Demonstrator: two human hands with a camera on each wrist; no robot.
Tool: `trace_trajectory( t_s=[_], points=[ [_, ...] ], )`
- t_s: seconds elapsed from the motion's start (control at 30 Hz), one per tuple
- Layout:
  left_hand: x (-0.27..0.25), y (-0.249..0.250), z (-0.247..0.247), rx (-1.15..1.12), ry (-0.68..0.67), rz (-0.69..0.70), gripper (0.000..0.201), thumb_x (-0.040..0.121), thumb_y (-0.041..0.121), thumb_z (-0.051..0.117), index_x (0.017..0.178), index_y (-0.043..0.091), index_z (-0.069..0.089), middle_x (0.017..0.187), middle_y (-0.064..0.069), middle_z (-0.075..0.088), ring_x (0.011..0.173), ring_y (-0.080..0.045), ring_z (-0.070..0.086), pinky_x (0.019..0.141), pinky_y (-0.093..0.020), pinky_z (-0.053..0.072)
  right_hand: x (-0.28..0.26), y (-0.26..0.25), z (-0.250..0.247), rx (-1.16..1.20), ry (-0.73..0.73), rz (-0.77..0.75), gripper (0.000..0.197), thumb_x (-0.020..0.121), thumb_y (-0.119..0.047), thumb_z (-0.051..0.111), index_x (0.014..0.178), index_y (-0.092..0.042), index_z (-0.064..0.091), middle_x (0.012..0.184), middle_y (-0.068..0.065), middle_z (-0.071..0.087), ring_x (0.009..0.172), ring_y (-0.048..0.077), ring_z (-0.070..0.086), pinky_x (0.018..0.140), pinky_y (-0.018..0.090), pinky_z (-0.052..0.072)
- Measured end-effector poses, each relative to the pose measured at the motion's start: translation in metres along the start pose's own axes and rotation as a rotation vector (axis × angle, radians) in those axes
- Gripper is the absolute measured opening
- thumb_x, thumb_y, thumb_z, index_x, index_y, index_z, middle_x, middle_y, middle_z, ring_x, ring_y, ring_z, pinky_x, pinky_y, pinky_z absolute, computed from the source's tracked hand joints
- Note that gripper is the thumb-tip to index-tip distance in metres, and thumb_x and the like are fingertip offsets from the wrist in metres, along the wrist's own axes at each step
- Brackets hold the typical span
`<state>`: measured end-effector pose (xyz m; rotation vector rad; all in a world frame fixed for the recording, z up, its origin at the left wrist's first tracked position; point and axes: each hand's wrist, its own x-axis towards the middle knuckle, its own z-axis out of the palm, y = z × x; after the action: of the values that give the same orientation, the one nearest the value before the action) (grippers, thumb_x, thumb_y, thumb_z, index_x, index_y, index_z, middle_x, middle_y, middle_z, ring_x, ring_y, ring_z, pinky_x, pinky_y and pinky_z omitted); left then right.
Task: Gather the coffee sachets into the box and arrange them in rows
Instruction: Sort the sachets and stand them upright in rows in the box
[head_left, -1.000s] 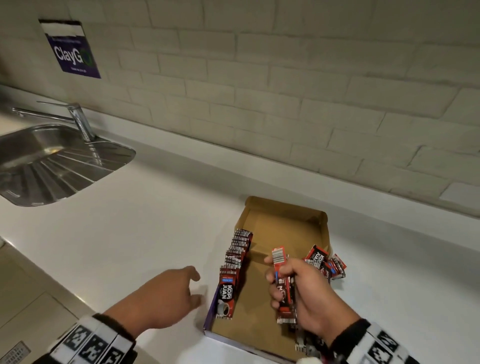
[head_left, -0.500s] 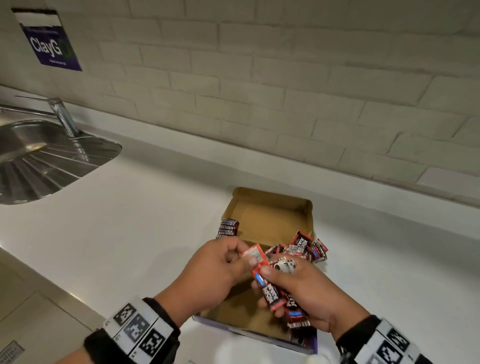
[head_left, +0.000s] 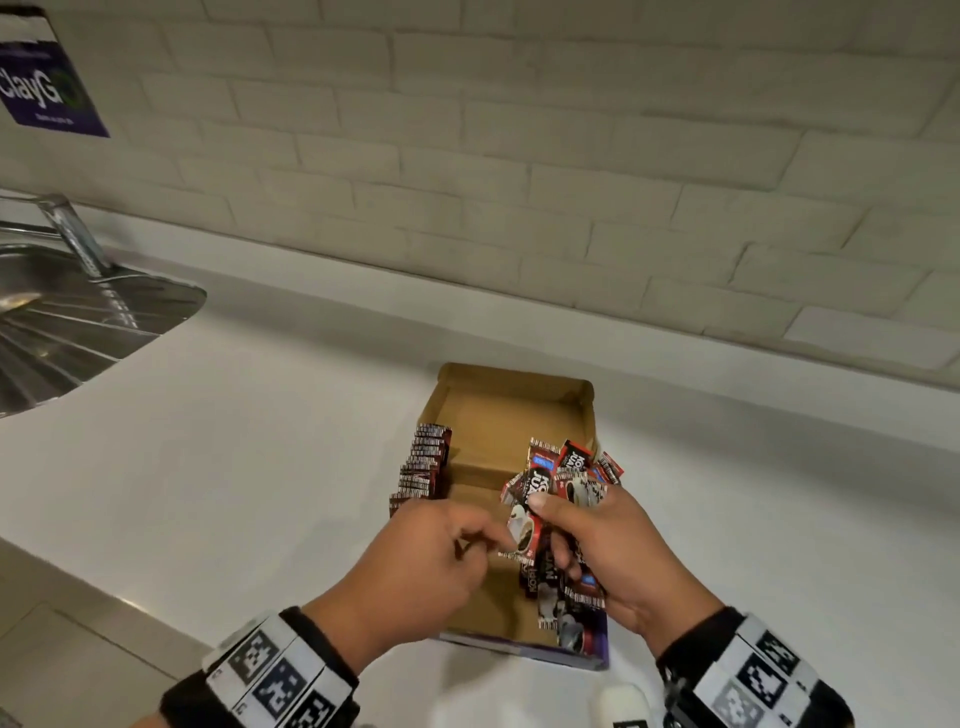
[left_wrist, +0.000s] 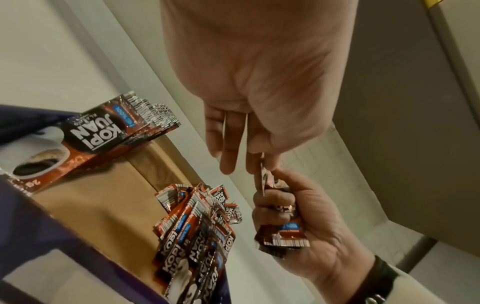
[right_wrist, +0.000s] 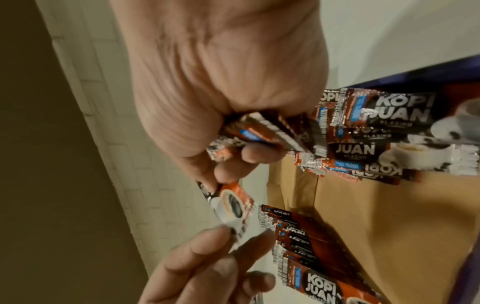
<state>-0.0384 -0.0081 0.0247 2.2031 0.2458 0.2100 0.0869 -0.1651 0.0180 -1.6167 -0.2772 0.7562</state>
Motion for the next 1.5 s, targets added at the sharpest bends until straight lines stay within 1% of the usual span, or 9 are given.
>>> trace_trajectory(
  t_s=[0.17, 0.27, 0.4, 0.73, 0.83, 0.97, 1.1, 1.37, 1.5],
  points=[
    [0.009, -0.003, -0.015, -0.258, 0.199, -0.120, 0.017, 0.090, 0.021, 0.072, 0.092, 0.038, 0.068, 0.084, 0.008, 0.068, 0.079, -0.015, 0.065, 0.075, -0.039, 0.056, -0.010, -0.012, 0.005, -0.193, -0.039, -0.133, 0.008, 0.091, -0.022, 0.075, 0.083, -0.022, 0.074, 0.063, -0.001, 0.065, 0.052, 0.006, 0.057, 0.055, 0.020, 0.045],
    [0.013, 0.002, -0.022, -0.352, 0.135, -0.164, 0.010, 0.090, 0.030, 0.074, 0.099, 0.033, 0.072, 0.083, 0.006, 0.069, 0.073, -0.010, 0.064, 0.068, -0.037, 0.057, -0.012, -0.014, 0.012, -0.411, -0.055, -0.208, 0.005, 0.087, -0.032, 0.079, 0.089, -0.034, 0.075, 0.085, -0.002, 0.073, 0.069, 0.012, 0.067, 0.067, 0.029, 0.055],
    [0.012, -0.002, -0.029, -0.274, 0.113, -0.161, 0.012, 0.091, 0.027, 0.073, 0.078, 0.025, 0.072, 0.067, 0.002, 0.066, 0.065, -0.013, 0.057, 0.065, -0.037, 0.050, -0.013, -0.011, 0.020, -0.489, -0.112, -0.173, 0.016, 0.081, -0.038, 0.084, 0.094, -0.039, 0.074, 0.092, -0.008, 0.076, 0.080, 0.015, 0.072, 0.078, 0.036, 0.057],
    [0.008, -0.020, -0.052, -0.639, -0.015, -0.216, 0.009, 0.084, 0.016, 0.079, 0.078, 0.012, 0.074, 0.068, -0.014, 0.063, 0.061, -0.027, 0.053, 0.057, -0.033, 0.049, -0.004, -0.008, 0.030, -0.601, -0.126, -0.153, 0.016, 0.083, -0.041, 0.082, 0.090, -0.030, 0.073, 0.088, -0.014, 0.074, 0.084, 0.007, 0.068, 0.075, 0.025, 0.055],
    [0.009, -0.028, -0.058, -0.498, 0.097, -0.207, 0.013, 0.084, 0.007, 0.078, 0.073, 0.012, 0.072, 0.071, -0.011, 0.066, 0.061, -0.026, 0.055, 0.060, -0.037, 0.050, -0.003, -0.005, 0.034, -0.610, -0.152, -0.146, 0.018, 0.081, -0.045, 0.083, 0.085, -0.032, 0.072, 0.082, -0.018, 0.072, 0.073, 0.002, 0.066, 0.065, 0.017, 0.049],
    [0.006, -0.038, -0.065, -0.417, 0.184, -0.214, 0.017, 0.090, 0.004, 0.071, 0.076, 0.013, 0.070, 0.065, -0.003, 0.060, 0.060, -0.019, 0.055, 0.059, -0.036, 0.053, 0.003, -0.002, 0.039, -0.505, -0.159, -0.122, 0.011, 0.082, -0.033, 0.084, 0.088, -0.028, 0.076, 0.090, -0.010, 0.075, 0.079, 0.011, 0.070, 0.075, 0.026, 0.054],
    [0.004, -0.055, -0.078, -0.258, 0.178, -0.248, 0.018, 0.094, 0.014, 0.068, 0.077, 0.020, 0.069, 0.066, 0.002, 0.062, 0.062, -0.013, 0.059, 0.058, -0.031, 0.054, 0.009, 0.007, 0.044, -0.467, -0.161, -0.067, 0.010, 0.085, -0.023, 0.082, 0.092, -0.021, 0.076, 0.089, -0.002, 0.070, 0.051, -0.004, 0.053, 0.055, 0.014, 0.043],
    [0.003, -0.091, -0.063, -0.070, 0.049, -0.381, 0.012, 0.089, 0.024, 0.074, 0.079, 0.022, 0.069, 0.070, 0.005, 0.064, 0.061, -0.009, 0.058, 0.061, -0.032, 0.051, 0.034, 0.030, 0.073, -0.655, -0.246, 0.016, 0.016, 0.082, -0.028, 0.082, 0.089, -0.018, 0.073, 0.076, -0.009, 0.069, 0.071, 0.004, 0.061, 0.066, 0.021, 0.047],
    [0.010, -0.098, -0.054, 0.044, 0.020, -0.354, 0.012, 0.088, 0.029, 0.075, 0.080, 0.024, 0.069, 0.076, 0.009, 0.065, 0.058, 0.002, 0.053, 0.061, -0.017, 0.043, 0.047, 0.045, 0.090, -0.787, -0.248, 0.070, 0.029, 0.075, -0.037, 0.085, 0.089, -0.014, 0.072, 0.088, -0.002, 0.076, 0.084, 0.014, 0.069, 0.074, 0.030, 0.053]
  ],
)
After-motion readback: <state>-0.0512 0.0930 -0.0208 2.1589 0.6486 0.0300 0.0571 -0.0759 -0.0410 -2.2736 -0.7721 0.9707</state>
